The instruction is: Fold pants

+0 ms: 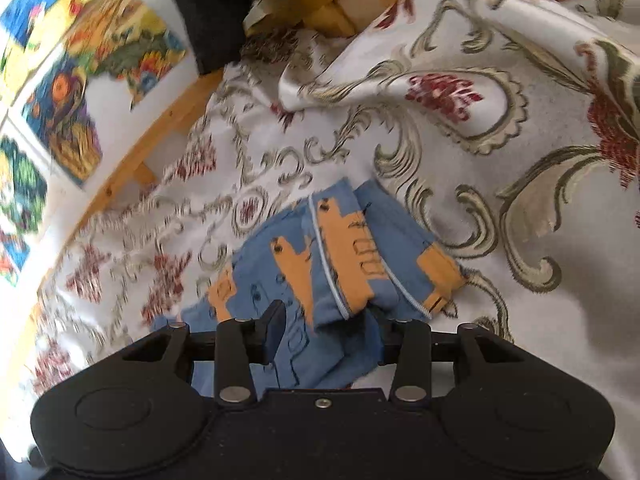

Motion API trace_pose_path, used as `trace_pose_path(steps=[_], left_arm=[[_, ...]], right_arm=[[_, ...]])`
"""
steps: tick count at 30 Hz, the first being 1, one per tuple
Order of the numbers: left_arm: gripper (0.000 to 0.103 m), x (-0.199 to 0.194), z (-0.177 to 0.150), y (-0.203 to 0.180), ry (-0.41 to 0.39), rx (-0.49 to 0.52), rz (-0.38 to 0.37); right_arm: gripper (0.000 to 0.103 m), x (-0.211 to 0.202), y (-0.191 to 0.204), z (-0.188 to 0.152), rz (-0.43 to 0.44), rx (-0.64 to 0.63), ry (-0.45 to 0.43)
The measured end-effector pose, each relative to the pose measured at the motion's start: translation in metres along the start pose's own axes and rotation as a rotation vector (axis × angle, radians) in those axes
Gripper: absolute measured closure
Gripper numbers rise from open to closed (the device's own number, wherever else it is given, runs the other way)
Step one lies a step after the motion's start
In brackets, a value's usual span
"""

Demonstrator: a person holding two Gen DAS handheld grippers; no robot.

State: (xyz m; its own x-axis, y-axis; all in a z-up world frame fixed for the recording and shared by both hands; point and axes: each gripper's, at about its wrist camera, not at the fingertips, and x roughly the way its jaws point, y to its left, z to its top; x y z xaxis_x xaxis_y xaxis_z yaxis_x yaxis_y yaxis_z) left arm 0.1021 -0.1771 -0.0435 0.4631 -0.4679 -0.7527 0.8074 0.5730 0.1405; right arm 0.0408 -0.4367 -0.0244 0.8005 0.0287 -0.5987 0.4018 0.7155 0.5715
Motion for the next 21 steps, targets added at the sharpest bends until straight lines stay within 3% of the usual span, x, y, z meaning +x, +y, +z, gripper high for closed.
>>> trace_pose_path(steps=[9,10,11,14,18,21], left_arm=[[0.102,-0.001,-0.001,-0.001,0.0,0.0,0.011],[0.102,-0.001,-0.001,-0.001,0.0,0.0,0.012],[0.102,-0.001,-0.001,-0.001,-0.001,0.0,0.012],[0.102,-0.003,-0.001,-0.001,-0.013,-0.002,0.015],[0.102,-0.007,0.002,-0.002,-0.032,-0.006,0.002],[0.102,-0.004,0.002,-0.007,-0.021,0.02,0.001]], right_arm=[[0.062,0.002,-0.035,0.012,0.065,0.268,-0.087],[0.065,0.003,-0.037,0.012,0.068,0.292,-0.089],[0.081,0.004,-0.038,0.013,0.058,0.301,-0.094],[0.097,-0.002,-0.029,0.016,-0.009,0.217,-0.15],[0.098,-0.026,0.007,0.013,-0.122,-0.095,-0.254],[0.098,-0.025,0.009,0.007,-0.213,-0.167,-0.212]])
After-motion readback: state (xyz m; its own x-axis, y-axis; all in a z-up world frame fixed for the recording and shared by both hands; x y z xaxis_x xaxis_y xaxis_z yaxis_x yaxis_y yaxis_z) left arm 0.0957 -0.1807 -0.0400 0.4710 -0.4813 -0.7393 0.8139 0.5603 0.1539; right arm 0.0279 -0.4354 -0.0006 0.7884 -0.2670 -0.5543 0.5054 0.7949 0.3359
